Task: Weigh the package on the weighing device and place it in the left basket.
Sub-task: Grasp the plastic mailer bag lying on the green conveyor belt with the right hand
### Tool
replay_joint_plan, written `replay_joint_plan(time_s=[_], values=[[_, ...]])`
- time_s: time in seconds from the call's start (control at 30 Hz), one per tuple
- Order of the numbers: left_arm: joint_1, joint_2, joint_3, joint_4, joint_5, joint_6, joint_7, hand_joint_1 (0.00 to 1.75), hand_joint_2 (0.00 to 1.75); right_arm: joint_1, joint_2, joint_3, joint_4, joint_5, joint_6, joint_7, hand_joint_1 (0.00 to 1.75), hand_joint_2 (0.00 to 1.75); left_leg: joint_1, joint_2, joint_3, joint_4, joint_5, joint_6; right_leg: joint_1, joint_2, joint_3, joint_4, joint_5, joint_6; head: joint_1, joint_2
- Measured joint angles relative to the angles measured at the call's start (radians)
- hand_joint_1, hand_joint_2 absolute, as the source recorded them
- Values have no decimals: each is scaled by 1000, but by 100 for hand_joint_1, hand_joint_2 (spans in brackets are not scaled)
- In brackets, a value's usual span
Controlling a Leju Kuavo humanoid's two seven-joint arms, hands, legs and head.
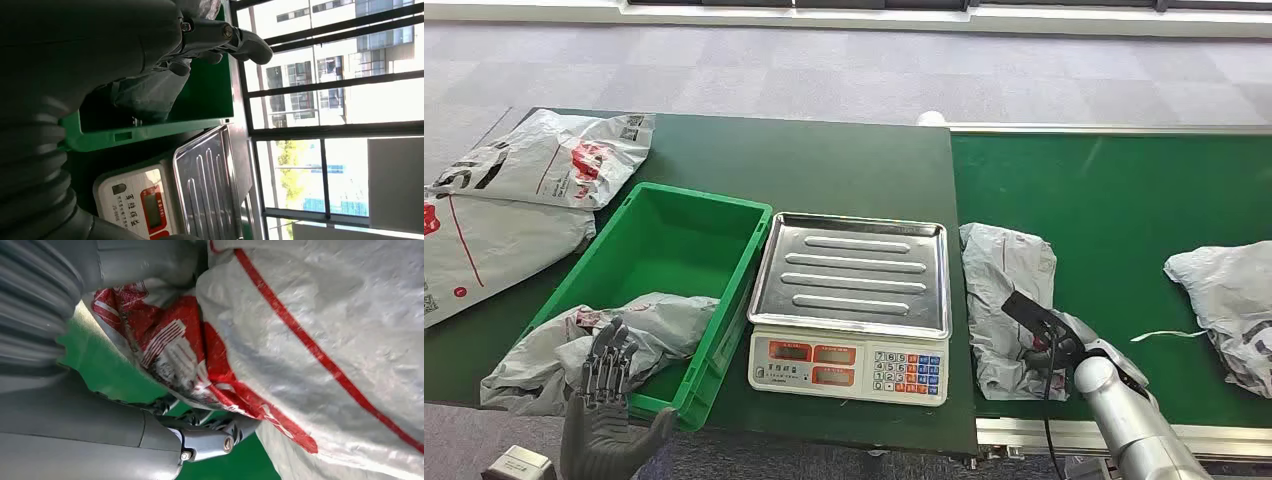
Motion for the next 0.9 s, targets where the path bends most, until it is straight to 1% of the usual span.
replay_joint_plan(time_s=[0.2, 0.33, 0.4, 0.53, 0.67, 0.77, 0.9], values=[[0, 1, 0, -1, 0, 0, 2, 0, 175, -7, 5, 3, 0, 2, -8, -4, 175, 175, 0, 0, 0, 0, 0, 0, 0, 0, 1, 0, 0, 0, 0, 0], [2, 1, 0, -3, -4, -2, 2, 0, 175, -8, 11, 3, 0, 3, -36, -17, 175, 175, 0, -1, 0, 0, 0, 0, 0, -1, 1, 0, 0, 0, 0, 0], [2, 1, 0, -4, -7, -2, 2, 0, 175, -7, 15, 3, 0, 0, -69, -27, 175, 175, 0, -1, 0, 0, 0, 0, 0, -1, 1, 0, 0, 0, 0, 0], [13, -9, 1, -16, -27, -21, 2, 0, 175, 9, 27, -11, -49, -19, -223, -52, 175, 175, 0, -2, -2, 0, 0, 0, 0, -1, -1, 0, 0, 0, 0, 0], [18, -31, 6, -26, -49, -54, -3, 0, 175, 36, 50, -70, -160, -75, -377, -97, 175, 175, 0, -3, -3, 0, 0, 0, 0, -3, -1, 0, 0, 0, 0, 0], [19, -45, 10, -27, -58, -67, -6, 0, 175, 62, 70, -128, -254, -118, -512, -164, 175, 175, 0, -4, -3, 0, 0, 0, -1, -3, -2, 0, 0, 0, 0, 0], [15, -58, 13, -25, -65, -69, -11, 0, 175, 114, 94, -201, -408, -210, -745, -296, 175, 175, 0, -4, -4, 0, 0, 0, 0, -4, -2, 0, 0, 0, 0, 0]])
